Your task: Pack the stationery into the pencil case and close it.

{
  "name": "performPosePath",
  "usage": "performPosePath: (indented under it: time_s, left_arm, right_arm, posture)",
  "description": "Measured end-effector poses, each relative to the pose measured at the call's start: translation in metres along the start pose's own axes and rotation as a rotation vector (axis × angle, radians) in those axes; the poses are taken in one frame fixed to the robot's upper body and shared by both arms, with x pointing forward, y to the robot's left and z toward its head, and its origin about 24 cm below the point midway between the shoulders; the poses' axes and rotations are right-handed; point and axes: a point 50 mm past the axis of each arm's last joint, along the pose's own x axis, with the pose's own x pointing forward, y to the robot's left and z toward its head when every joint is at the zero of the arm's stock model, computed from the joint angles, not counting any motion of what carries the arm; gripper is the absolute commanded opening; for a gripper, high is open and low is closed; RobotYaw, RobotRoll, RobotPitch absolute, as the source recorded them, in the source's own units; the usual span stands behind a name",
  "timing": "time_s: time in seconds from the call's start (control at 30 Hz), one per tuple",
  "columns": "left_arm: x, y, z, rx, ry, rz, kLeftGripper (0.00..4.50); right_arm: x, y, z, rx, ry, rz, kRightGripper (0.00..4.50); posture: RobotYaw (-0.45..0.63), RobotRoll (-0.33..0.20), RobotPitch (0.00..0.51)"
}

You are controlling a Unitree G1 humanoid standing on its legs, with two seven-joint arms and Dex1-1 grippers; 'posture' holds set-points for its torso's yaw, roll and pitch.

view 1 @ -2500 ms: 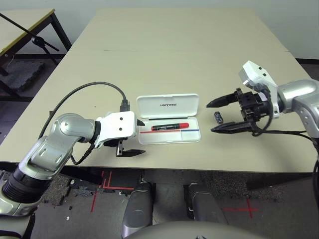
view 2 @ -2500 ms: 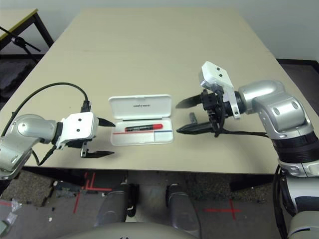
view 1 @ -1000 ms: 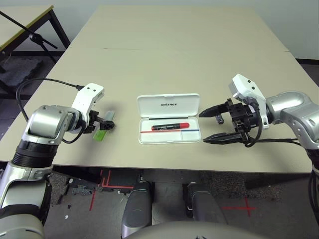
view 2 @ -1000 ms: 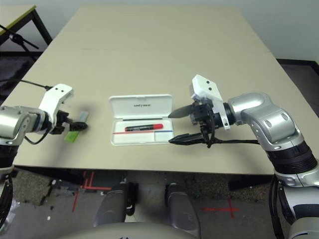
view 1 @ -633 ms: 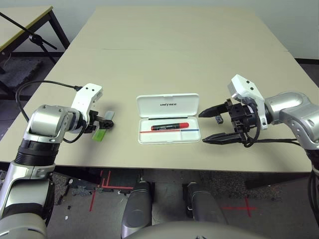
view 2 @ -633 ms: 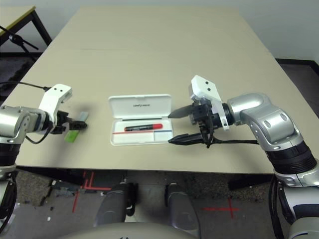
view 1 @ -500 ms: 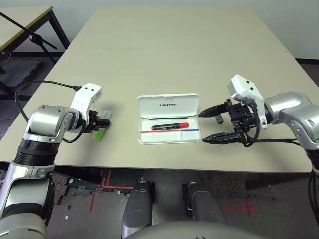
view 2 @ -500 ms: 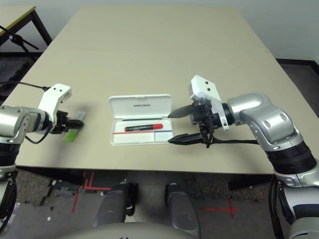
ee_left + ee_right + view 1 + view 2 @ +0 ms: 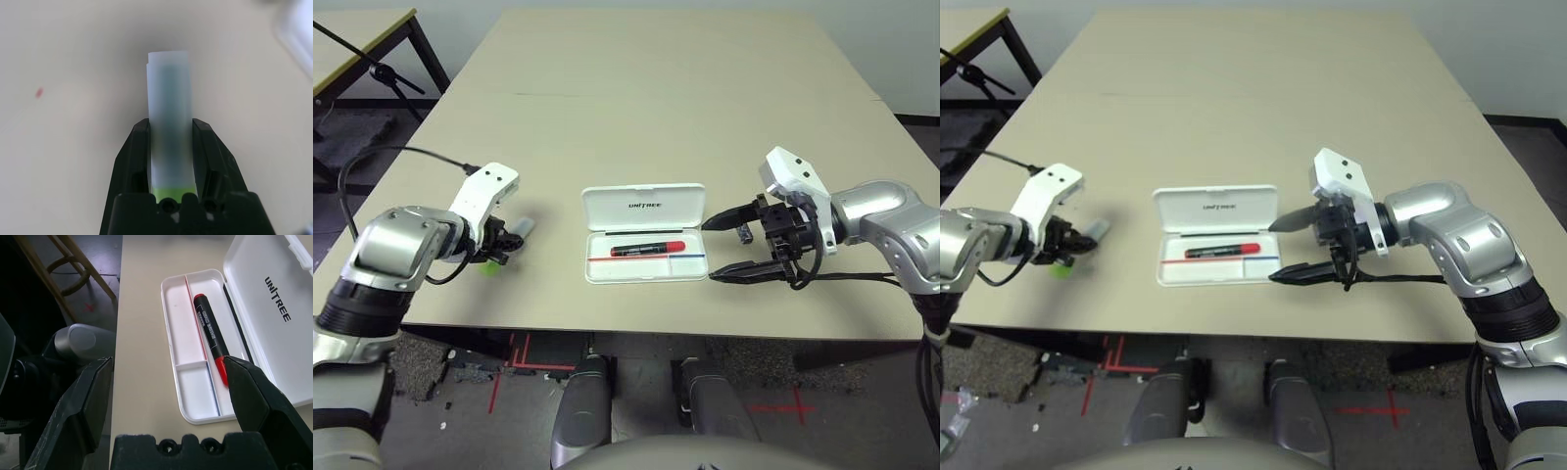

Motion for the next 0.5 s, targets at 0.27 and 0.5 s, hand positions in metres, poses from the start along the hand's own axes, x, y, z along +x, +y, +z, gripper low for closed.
performPosePath:
  time_s: [0.27,0.5]
  left_arm:
    - [-0.003,-0.048,0.022,0.347,-0.106,-0.239,1.09]
    - [0.005,-0.070,0.036,0.520,-0.130,-0.339,1.09]
  right_arm:
    - [-0.003,-0.003,-0.004,-0.025,0.033,-0.012,4.50]
    - [-0.003,-0.005,-0.007,-0.029,0.048,-0.014,4.50]
  posture:
    - [0.13,0.000,0.146]
    - [0.12,0.000,0.144]
